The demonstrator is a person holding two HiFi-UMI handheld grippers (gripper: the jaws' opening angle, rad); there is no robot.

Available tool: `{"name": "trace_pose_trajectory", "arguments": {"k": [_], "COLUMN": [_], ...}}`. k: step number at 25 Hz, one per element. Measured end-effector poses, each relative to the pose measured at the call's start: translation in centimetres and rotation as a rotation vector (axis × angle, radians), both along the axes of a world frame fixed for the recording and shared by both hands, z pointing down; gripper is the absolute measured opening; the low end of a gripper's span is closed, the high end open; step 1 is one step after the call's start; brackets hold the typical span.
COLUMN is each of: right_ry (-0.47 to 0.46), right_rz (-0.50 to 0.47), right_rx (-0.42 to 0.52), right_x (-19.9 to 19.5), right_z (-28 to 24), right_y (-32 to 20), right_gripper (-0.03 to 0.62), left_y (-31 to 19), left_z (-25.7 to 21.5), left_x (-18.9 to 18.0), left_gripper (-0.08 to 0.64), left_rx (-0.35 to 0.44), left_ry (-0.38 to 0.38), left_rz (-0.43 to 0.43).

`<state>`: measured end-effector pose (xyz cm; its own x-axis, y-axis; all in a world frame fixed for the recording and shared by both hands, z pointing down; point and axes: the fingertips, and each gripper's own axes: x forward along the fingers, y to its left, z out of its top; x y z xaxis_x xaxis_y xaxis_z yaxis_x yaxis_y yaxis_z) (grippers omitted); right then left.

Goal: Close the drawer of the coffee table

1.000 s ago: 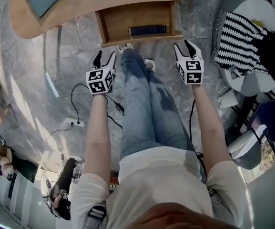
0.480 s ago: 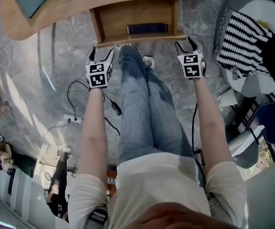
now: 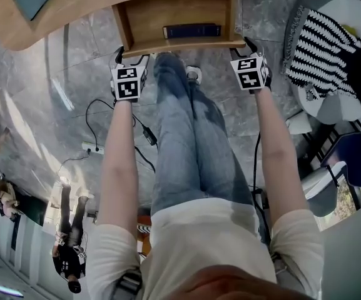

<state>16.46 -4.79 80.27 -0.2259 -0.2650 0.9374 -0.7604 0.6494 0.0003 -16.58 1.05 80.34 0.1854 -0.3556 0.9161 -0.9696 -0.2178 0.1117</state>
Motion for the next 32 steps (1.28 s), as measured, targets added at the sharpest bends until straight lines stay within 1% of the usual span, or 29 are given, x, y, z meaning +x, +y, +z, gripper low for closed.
{"name": "trace_pose_trajectory", "arguments": {"k": [2, 6, 10, 15, 20, 32], "right_ry": [0.003, 0.002, 0.013, 0.011, 0.018, 0.037], "right_rz": [0.002, 0.027, 0.027, 0.036, 0.038, 0.049], "right_rx": [-0.005, -0.03, -0.05, -0.055, -0.068, -0.078], "right_x": [0.2, 0.3, 0.2, 0.2, 0.3, 0.3], "right_z": [0.1, 0.2, -0.1, -1.1, -2.0, -4.0], "right_y": [0.1, 0.0, 0.1, -0.2, -0.2, -0.4], "right_gripper": [0.215, 0.212, 0.21, 0.21, 0.21, 0.209], "left_y": [0.0, -0.2, 0.1, -0.2, -0.7, -0.4], "left_z": [0.0, 0.1, 0.2, -0.9, -2.7, -3.7], "left_x": [0.2, 0.3, 0.0, 0.0, 0.2, 0.0], "left_gripper": [0.347, 0.347, 0.345, 0.345, 0.344, 0.34], "left_rx": [-0.014, -0.017, -0.041, -0.034, -0.052, -0.055], "left_ry": [-0.001, 0.002, -0.001, 0.009, 0.012, 0.032], "left_rz": [0.003, -0.002, 0.004, 0.004, 0.008, 0.01]}}
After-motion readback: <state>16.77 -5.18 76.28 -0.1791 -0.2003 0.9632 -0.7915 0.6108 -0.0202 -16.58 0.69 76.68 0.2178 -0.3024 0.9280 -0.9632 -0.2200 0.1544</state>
